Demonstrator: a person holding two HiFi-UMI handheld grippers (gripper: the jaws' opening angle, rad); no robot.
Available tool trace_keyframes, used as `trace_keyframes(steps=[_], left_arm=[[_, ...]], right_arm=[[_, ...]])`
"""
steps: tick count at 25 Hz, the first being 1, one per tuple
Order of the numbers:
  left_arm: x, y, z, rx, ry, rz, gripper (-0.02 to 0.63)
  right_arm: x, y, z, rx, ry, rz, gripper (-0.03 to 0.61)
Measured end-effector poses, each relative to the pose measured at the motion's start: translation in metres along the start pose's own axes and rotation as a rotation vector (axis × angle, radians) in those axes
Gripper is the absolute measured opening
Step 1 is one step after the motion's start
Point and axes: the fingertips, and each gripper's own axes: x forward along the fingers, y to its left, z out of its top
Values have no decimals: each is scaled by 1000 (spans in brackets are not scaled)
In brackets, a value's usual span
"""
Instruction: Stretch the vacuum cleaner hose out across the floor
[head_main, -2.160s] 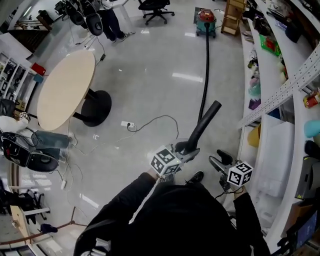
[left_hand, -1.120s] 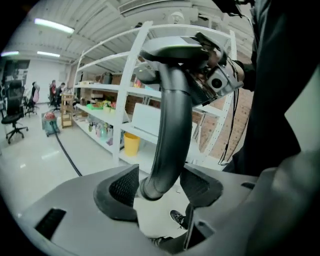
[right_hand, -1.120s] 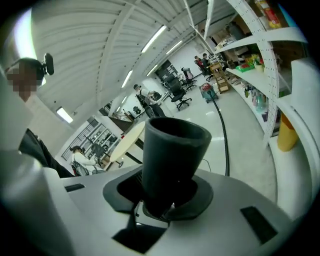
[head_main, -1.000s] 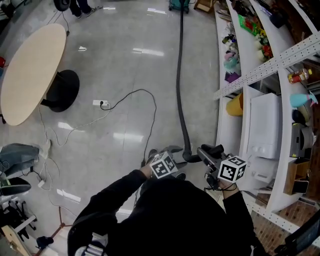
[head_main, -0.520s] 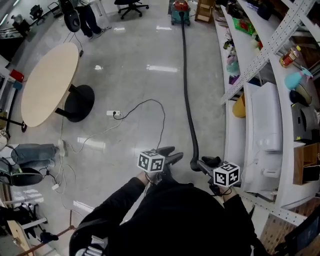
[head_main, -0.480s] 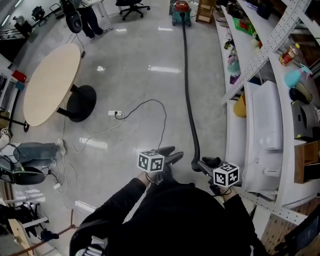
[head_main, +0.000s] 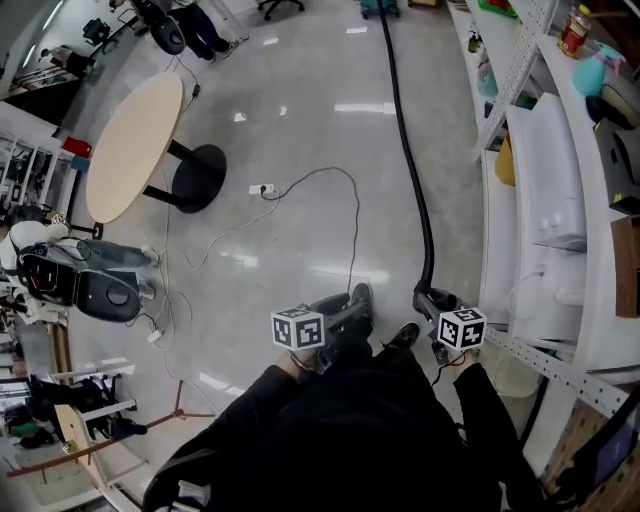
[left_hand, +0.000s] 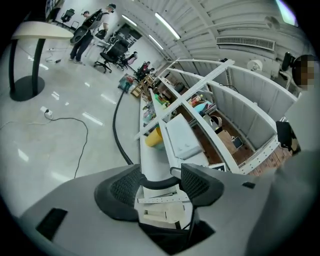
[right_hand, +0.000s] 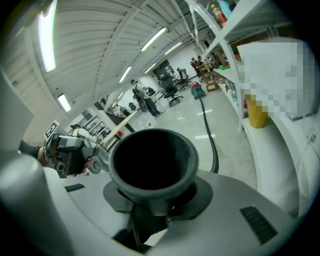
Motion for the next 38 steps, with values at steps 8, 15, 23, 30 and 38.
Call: trace_keyframes(steps=[8,15,23,30,38], left_arm=[[-16,9,-32,-26,-5,-17,270],[-51,50,-64,-103,40,-76,270],[-78,107,-84,-67,145,-85,270],[-74,107,-89,-18,203,-91,270],[-33,103,-160,3,313,-47,270]], right_arm=[[-15,-77,-41,448,-170,-298,128],[-5,-73,-90,571,-177,-436,129],[4,-66,-137,731,-268,-527,129],[1,-87,-173,853,-347,-573,129],[39,-148,-252,904,-291,-533,129]])
